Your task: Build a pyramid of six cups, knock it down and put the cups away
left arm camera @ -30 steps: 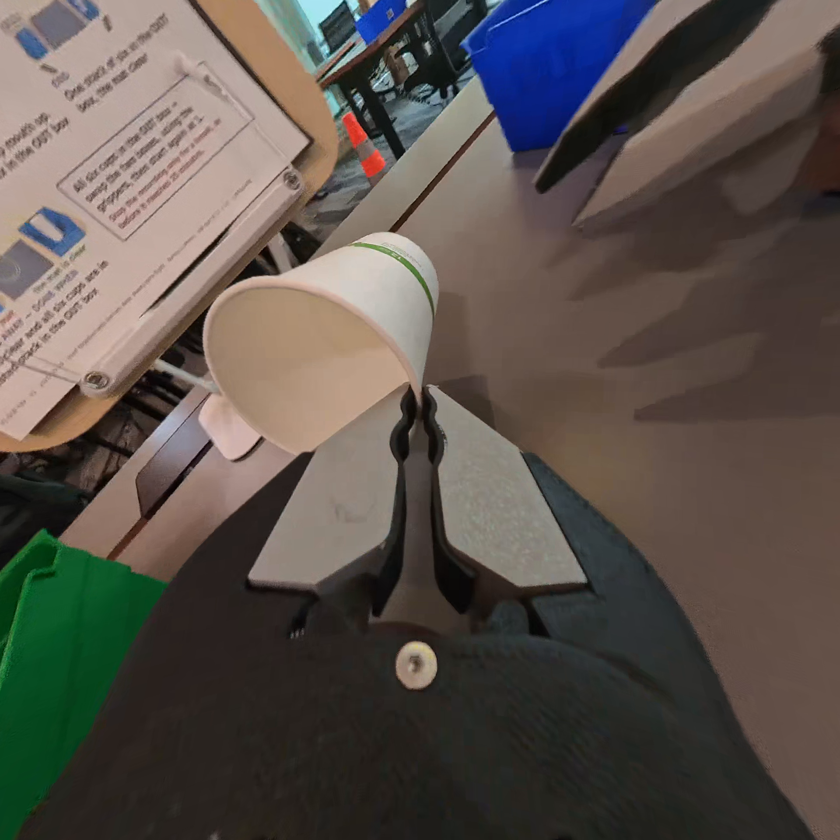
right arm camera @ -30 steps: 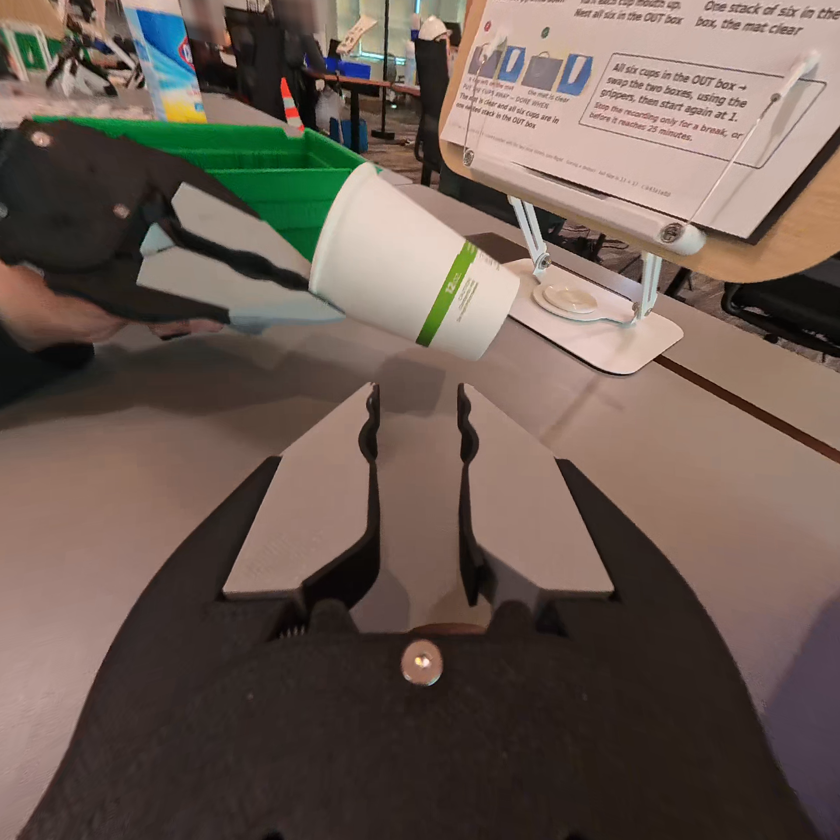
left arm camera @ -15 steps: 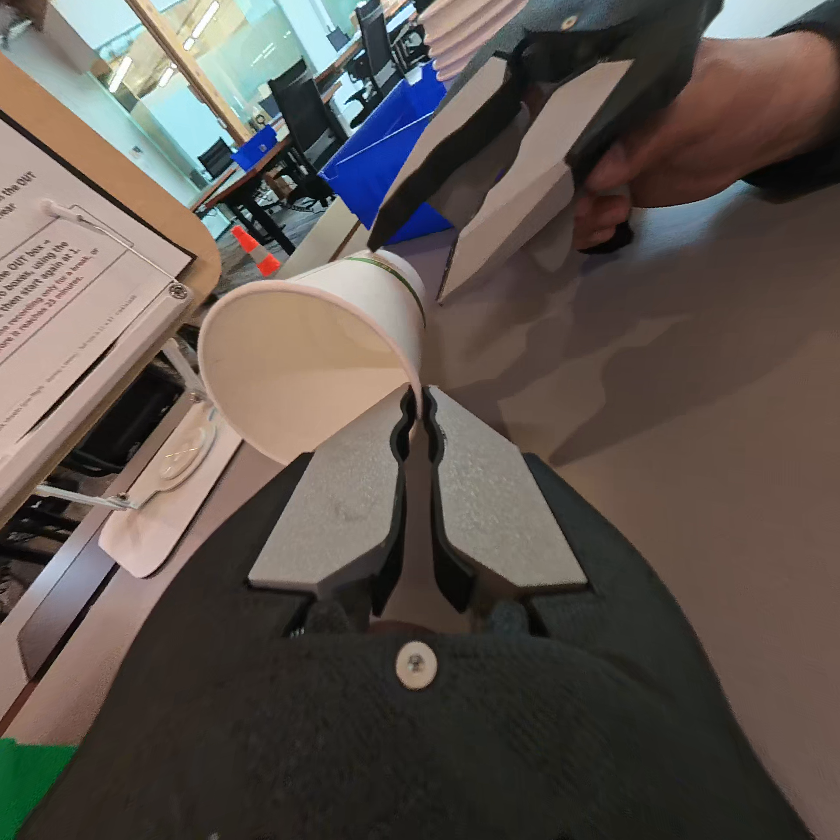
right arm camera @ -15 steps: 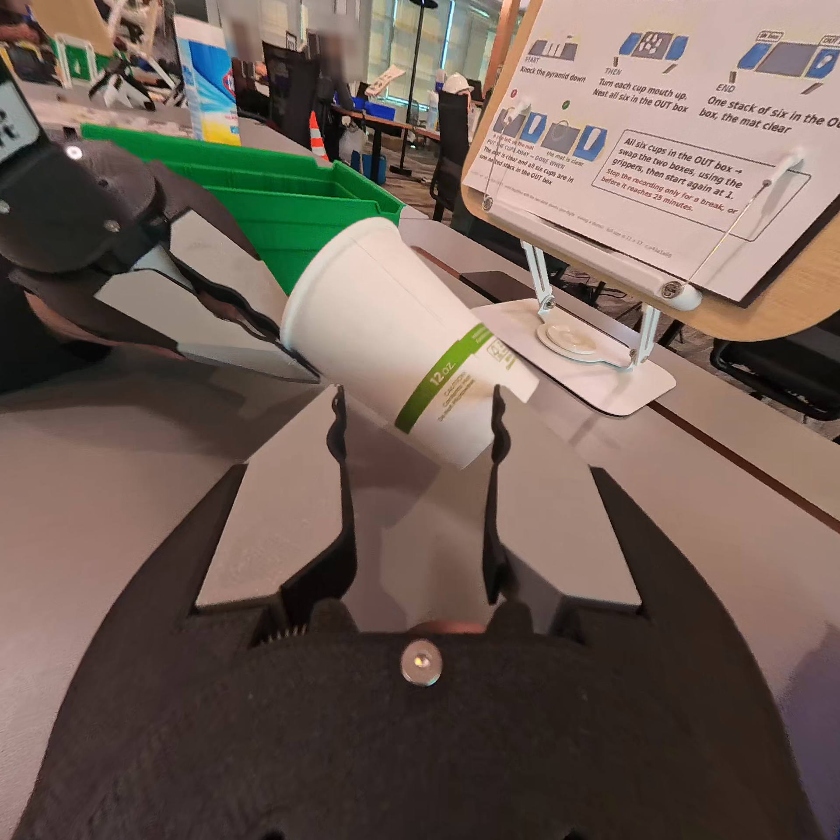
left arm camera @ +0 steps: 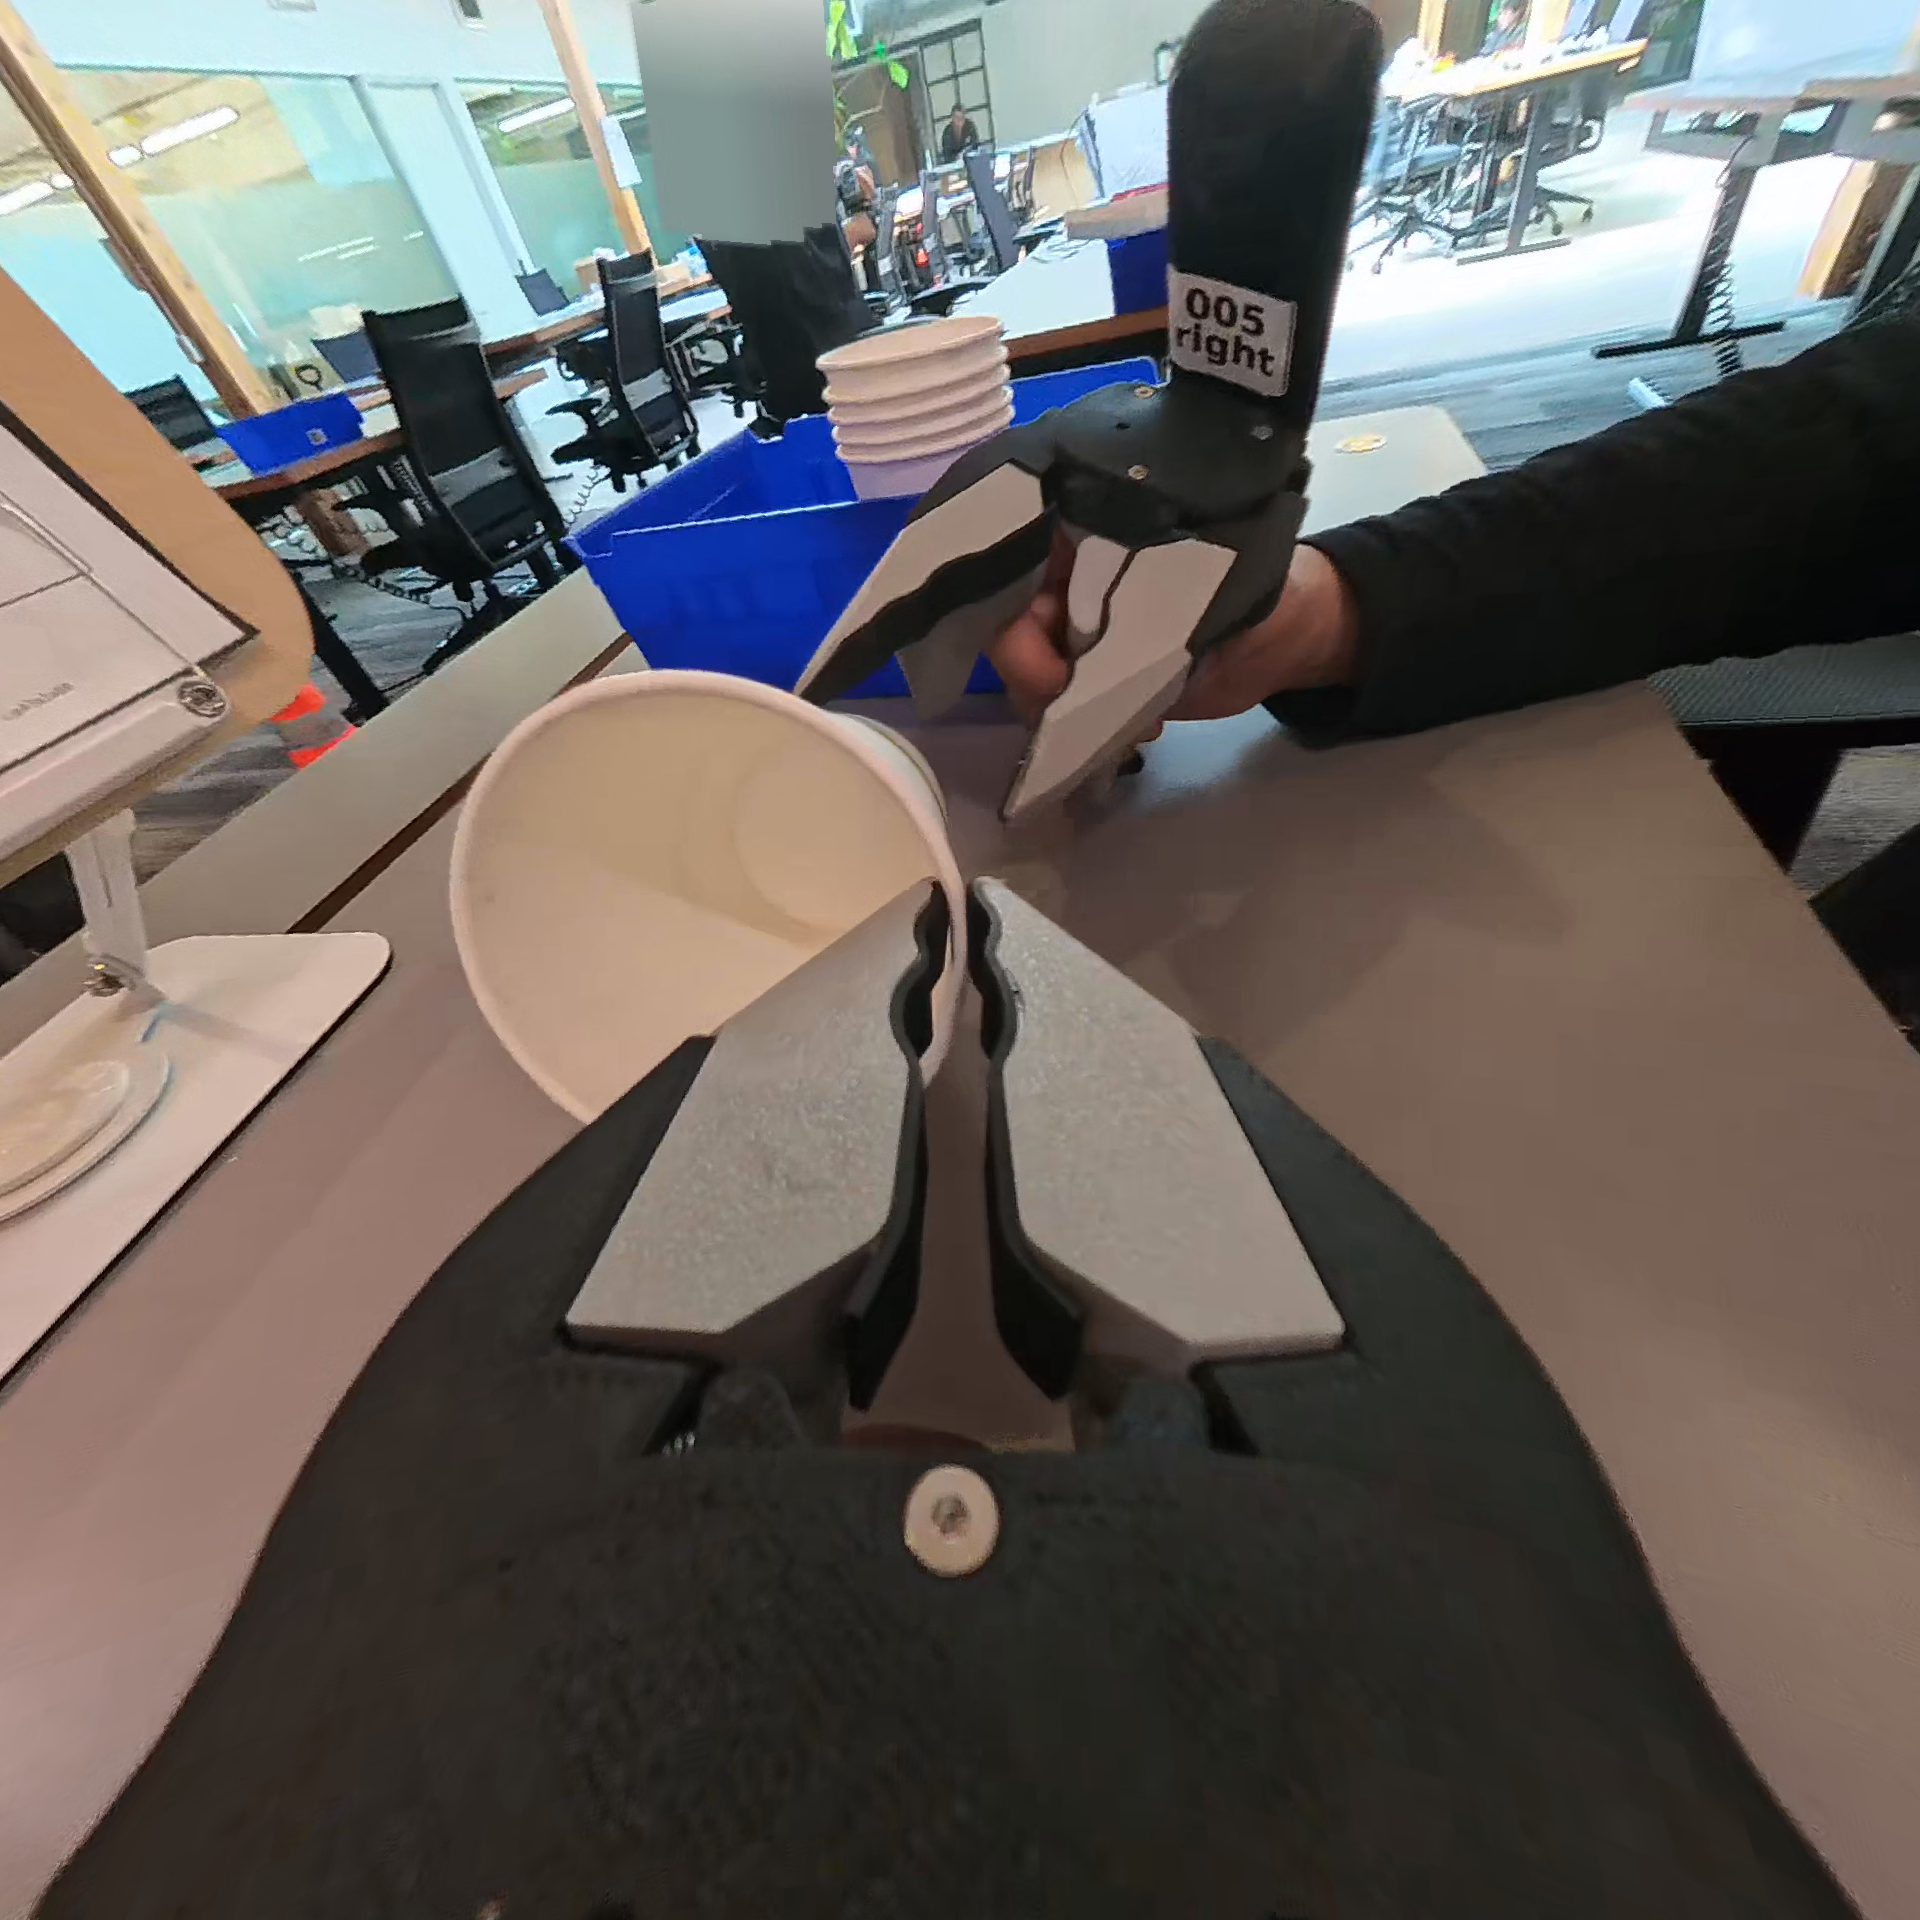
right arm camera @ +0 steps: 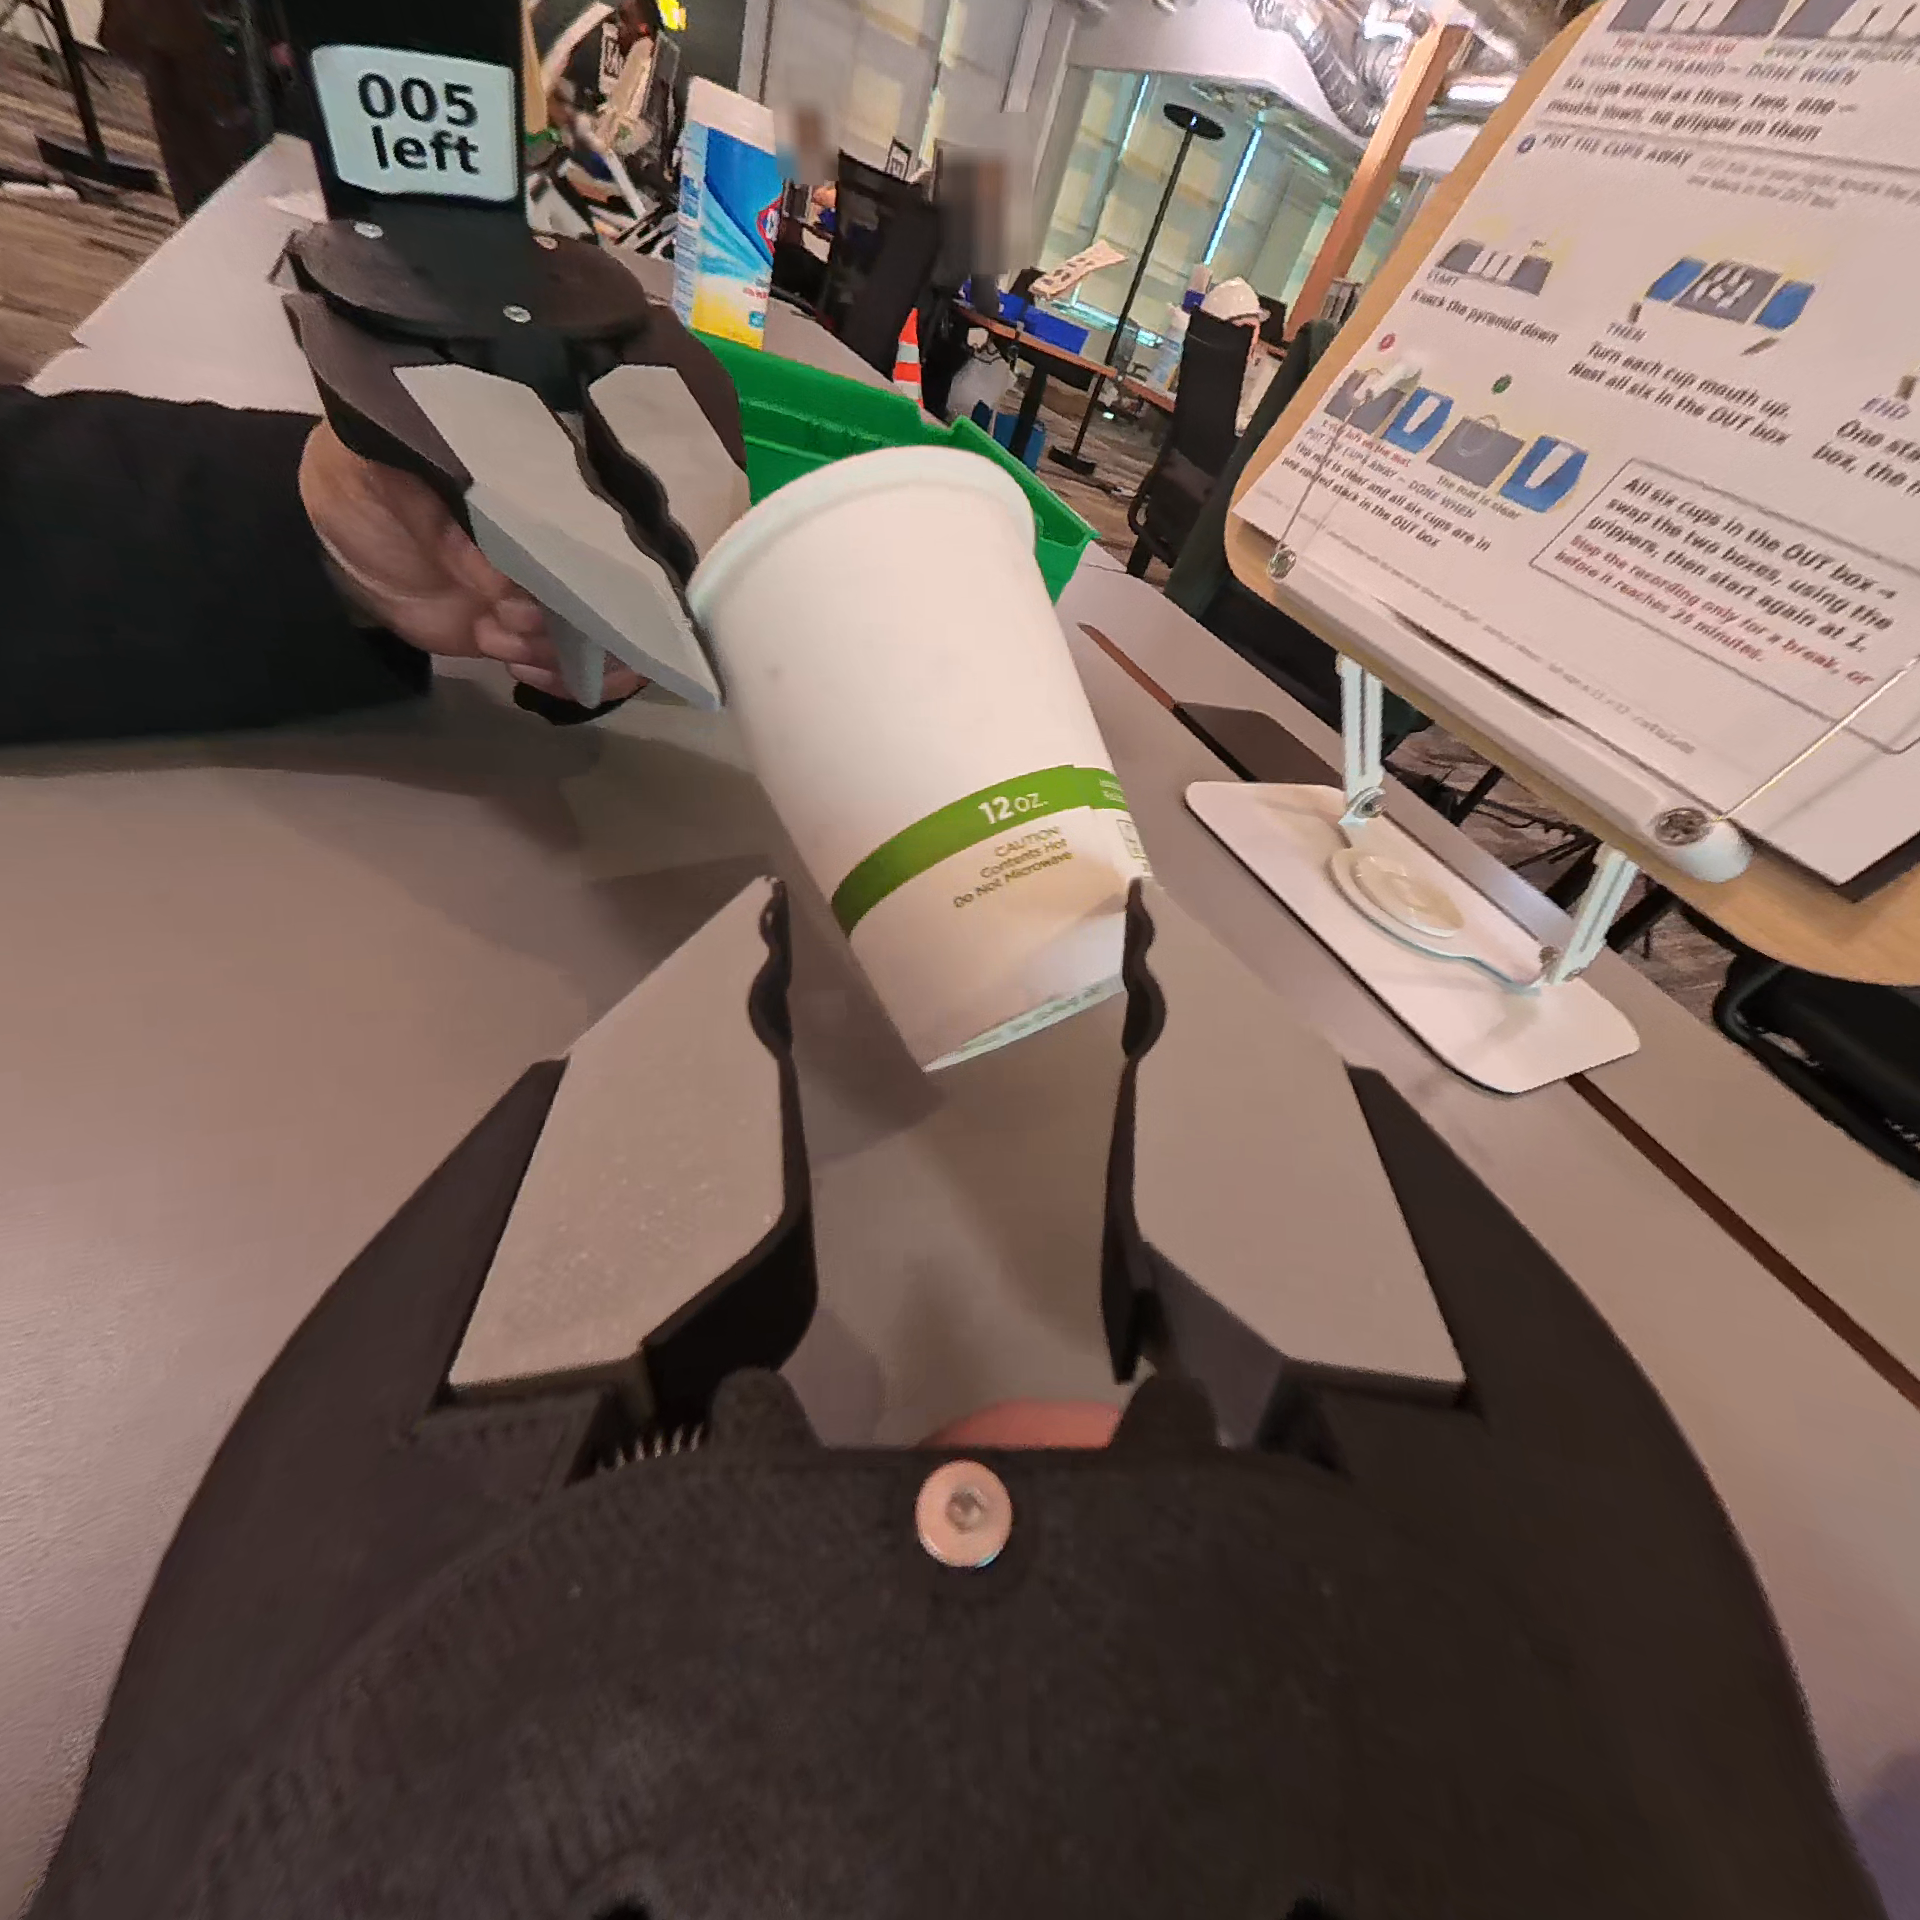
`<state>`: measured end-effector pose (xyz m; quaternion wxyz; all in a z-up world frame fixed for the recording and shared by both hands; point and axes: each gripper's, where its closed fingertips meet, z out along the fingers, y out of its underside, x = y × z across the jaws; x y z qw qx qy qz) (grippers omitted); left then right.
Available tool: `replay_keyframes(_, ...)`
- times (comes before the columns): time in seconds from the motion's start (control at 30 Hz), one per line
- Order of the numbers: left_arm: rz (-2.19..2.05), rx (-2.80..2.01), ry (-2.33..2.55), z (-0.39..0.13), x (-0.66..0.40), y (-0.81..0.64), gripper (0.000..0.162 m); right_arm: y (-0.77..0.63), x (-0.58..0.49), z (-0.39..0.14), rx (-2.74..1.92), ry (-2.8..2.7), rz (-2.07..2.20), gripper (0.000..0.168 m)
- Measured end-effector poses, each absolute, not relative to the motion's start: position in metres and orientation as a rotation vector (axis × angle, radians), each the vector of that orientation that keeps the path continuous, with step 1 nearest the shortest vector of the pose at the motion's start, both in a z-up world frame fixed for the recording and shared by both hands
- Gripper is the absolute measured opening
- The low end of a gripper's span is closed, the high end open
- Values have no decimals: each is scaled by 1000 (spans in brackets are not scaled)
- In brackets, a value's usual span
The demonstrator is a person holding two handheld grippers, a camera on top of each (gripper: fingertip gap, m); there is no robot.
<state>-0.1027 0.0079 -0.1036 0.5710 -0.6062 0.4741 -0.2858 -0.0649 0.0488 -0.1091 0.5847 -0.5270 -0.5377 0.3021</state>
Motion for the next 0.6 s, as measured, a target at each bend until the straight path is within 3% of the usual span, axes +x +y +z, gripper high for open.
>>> replay_keyframes(0.2,-677,-1420,1138,-103,-104,3,0,48,-59,-101,-1137,-1240,610,44)
replay_keyframes(0.27,-673,-1437,1159,-108,-103,2,0,56,-52,-90,-1126,-1150,548,70)
replay_keyframes(0.3,-670,-1445,1170,-111,-102,2,0,58,-50,-85,-1116,-1125,526,74)
replay_keyframes(0.37,-667,-1457,1196,-116,-98,0,0,51,-52,-91,-1126,-1196,514,74)
replay_keyframes(0.47,-674,-1453,1222,-118,-93,-3,0,46,-57,-109,-1233,-1298,518,93)
replay_keyframes(0.6,-735,-1409,1243,-110,-86,-14,0,43,-61,-114,-1261,-1314,539,93)
